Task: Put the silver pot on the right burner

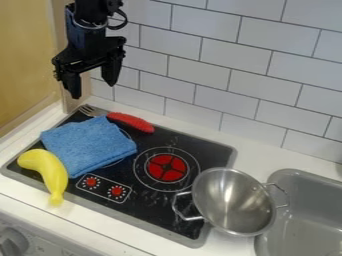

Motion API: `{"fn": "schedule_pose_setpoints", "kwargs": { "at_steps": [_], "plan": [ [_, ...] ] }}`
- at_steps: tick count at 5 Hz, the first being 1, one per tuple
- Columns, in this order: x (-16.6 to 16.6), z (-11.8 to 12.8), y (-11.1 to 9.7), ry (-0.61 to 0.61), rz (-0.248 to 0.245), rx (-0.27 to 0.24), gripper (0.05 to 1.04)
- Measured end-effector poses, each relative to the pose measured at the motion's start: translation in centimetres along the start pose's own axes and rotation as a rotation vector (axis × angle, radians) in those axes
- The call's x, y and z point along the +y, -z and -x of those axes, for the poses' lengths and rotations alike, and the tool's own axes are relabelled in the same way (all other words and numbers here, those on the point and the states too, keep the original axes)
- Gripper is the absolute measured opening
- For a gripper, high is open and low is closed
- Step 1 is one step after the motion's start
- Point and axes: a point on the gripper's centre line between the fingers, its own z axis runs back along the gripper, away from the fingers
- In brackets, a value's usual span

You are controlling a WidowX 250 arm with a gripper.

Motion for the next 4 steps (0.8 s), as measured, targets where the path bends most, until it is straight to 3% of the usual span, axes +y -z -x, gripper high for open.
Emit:
{"fn": "schedule_pose_setpoints", "kwargs": {
  "at_steps": [1, 2, 4],
  "plan": [
    [1.0, 1.2, 1.2, 0.011, -0.039, 0.041, 1.001],
    [1.0, 2.2, 1.4, 0.067, -0.019, 0.084, 1.001],
    [0.8, 4.2, 0.1, 0.299, 0.131, 0.148, 1.001]
  ]
}}
